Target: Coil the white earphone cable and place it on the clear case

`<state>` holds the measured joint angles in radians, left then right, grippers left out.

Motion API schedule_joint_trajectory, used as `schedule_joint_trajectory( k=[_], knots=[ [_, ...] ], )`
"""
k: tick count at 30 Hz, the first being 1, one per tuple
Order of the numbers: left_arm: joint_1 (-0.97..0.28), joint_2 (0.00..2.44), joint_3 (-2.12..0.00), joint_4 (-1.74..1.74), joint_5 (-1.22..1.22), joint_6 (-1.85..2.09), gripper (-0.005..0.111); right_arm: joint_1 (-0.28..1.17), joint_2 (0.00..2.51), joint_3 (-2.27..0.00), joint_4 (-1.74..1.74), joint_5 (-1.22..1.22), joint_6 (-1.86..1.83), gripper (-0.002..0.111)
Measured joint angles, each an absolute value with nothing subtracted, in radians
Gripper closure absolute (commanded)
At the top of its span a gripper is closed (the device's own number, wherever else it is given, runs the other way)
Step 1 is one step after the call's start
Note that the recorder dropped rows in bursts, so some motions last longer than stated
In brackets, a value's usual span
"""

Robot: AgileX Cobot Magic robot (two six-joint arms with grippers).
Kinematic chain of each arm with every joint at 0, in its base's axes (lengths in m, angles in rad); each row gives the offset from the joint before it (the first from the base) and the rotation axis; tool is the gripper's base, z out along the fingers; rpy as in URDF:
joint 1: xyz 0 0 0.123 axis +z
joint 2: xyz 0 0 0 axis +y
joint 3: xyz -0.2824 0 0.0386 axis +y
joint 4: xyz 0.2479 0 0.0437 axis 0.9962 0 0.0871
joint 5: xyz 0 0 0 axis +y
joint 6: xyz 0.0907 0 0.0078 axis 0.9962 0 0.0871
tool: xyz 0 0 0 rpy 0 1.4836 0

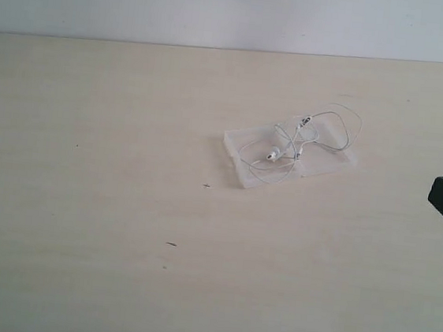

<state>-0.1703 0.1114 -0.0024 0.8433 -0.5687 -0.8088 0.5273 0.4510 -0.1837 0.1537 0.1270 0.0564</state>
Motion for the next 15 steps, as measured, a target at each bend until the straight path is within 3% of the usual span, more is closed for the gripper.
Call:
schedule_joint_trajectory(
  k=[11,15],
  knots=[
    [-0.17,0.111,-0.002,0.855,-0.569,-0.811,0.107,0.527,0.451,-0.184,0.155,0.127,0.056,0.108],
    [-0.17,0.111,-0.002,0.857,-0.567,-0.811,0.107,0.464,0.412,-0.184,0.155,0.131,0.047,0.108]
  ],
)
